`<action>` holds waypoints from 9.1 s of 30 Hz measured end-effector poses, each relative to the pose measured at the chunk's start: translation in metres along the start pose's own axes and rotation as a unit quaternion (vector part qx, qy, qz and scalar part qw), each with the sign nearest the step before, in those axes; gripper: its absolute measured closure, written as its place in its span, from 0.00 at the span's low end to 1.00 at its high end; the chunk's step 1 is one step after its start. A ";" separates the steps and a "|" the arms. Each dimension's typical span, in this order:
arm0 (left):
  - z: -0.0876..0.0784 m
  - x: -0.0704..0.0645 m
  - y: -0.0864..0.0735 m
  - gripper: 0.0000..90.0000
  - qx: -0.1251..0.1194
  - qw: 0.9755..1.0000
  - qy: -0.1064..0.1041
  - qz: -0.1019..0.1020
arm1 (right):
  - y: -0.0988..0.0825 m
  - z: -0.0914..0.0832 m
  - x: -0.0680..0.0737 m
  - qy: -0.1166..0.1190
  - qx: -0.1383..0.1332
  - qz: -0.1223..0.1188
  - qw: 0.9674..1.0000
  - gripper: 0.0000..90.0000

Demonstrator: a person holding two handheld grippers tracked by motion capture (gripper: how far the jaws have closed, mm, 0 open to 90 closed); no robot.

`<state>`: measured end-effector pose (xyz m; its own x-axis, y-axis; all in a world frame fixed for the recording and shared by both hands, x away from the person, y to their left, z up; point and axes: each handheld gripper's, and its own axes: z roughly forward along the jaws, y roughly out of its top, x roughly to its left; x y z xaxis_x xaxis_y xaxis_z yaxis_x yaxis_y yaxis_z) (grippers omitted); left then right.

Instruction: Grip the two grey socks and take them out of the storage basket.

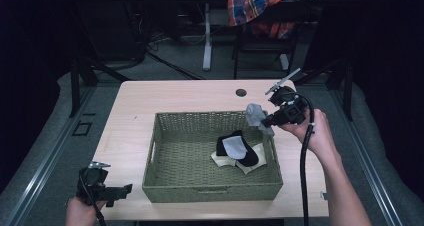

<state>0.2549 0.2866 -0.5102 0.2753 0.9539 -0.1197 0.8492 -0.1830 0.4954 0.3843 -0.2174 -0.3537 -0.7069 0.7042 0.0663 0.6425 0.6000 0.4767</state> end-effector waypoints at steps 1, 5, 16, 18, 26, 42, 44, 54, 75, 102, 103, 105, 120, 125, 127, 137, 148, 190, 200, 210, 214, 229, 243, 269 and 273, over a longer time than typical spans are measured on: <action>0.000 0.000 0.000 0.00 0.000 1.000 0.000 0.000 | -0.001 -0.002 -0.002 -0.006 0.001 -0.001 1.000 0.94; 0.000 0.000 0.000 0.00 0.000 1.000 -0.001 0.000 | -0.005 -0.006 -0.006 -0.012 -0.002 0.006 1.000 0.94; 0.000 0.000 0.000 0.00 0.000 1.000 0.000 0.000 | -0.030 -0.026 -0.037 -0.055 -0.001 0.053 0.997 0.94; 0.000 0.000 0.000 0.00 0.000 1.000 0.000 0.000 | -0.032 -0.027 -0.039 -0.057 0.000 0.057 0.997 0.94; 0.000 0.000 0.000 0.00 0.000 1.000 -0.001 0.000 | -0.044 -0.020 -0.061 -0.078 0.019 0.087 0.993 0.94; 0.000 0.000 0.000 0.00 0.000 1.000 -0.001 0.000 | -0.060 0.017 -0.092 -0.091 0.067 0.125 0.986 0.94; 0.000 0.000 0.000 0.00 0.000 1.000 -0.001 0.000 | -0.061 0.021 -0.095 -0.091 0.071 0.129 0.985 0.94; 0.000 0.000 0.000 0.00 0.000 1.000 -0.001 0.000 | -0.068 0.046 -0.105 -0.087 0.093 0.141 0.982 0.94; 0.000 0.000 0.000 0.00 -0.001 1.000 -0.001 0.000 | -0.080 0.097 -0.113 -0.064 0.132 0.150 0.978 0.94; 0.000 0.000 0.000 0.00 -0.001 1.000 -0.001 0.000 | -0.072 0.059 -0.109 -0.031 0.068 0.152 0.986 0.25; 0.000 0.000 0.000 0.00 -0.001 1.000 -0.001 0.000 | -0.070 0.056 -0.107 -0.029 0.065 0.150 0.986 0.20; 0.000 0.000 0.000 0.00 0.000 1.000 -0.001 0.000 | -0.065 0.050 -0.101 -0.028 0.050 0.140 0.988 0.16; 0.000 0.000 0.000 0.00 0.000 1.000 0.000 0.000 | -0.015 0.042 -0.034 -0.008 0.026 0.020 0.999 0.00; 0.000 0.000 0.000 0.00 -0.001 1.000 0.000 -0.001 | -0.003 0.053 -0.023 0.005 0.032 -0.001 0.999 0.02; 0.000 0.000 0.000 0.00 -0.001 1.000 0.000 0.000 | 0.002 0.058 -0.020 0.011 0.036 -0.007 0.999 0.03; 0.000 0.000 0.000 0.00 0.001 1.000 -0.001 0.000 | 0.014 0.079 -0.009 0.038 0.042 -0.021 0.998 0.18; 0.000 0.000 0.000 0.00 0.001 1.000 -0.001 0.000 | 0.020 0.104 0.000 0.048 0.071 -0.030 0.996 0.38; 0.001 -0.001 0.000 0.00 0.007 1.000 -0.002 0.005 | 0.025 0.119 0.011 0.039 0.087 -0.038 0.995 0.93; 0.002 -0.002 0.001 0.00 0.006 1.000 -0.001 0.006 | 0.025 0.095 0.011 0.028 0.064 -0.035 0.997 0.95; 0.002 -0.001 0.000 0.00 0.006 1.000 -0.002 0.006 | 0.025 0.070 0.008 0.032 0.037 -0.028 0.998 0.95; 0.002 -0.001 0.000 0.00 0.006 1.000 -0.002 0.005 | 0.025 0.058 0.007 0.030 0.023 -0.021 0.999 0.95; 0.001 -0.001 0.000 0.00 0.004 1.000 0.000 0.004 | 0.020 0.016 0.002 0.017 -0.022 -0.001 1.000 0.95; 0.001 -0.001 0.000 0.00 0.004 1.000 0.000 0.004 | -0.006 -0.025 -0.028 -0.017 -0.046 0.046 0.998 0.95; 0.001 -0.001 0.000 0.00 0.002 1.000 0.001 0.006 | -0.048 -0.028 -0.085 -0.086 -0.006 0.124 0.988 0.95; 0.001 -0.002 0.000 0.00 0.002 1.000 0.001 0.005 | -0.052 -0.023 -0.090 -0.087 0.003 0.133 0.987 0.95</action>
<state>0.2547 0.2850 -0.5110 0.2824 0.9525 -0.1141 0.8488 -0.1927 0.4923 0.4080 -0.3211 -0.3639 -0.4510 0.8918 0.0360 0.8009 0.3866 0.4573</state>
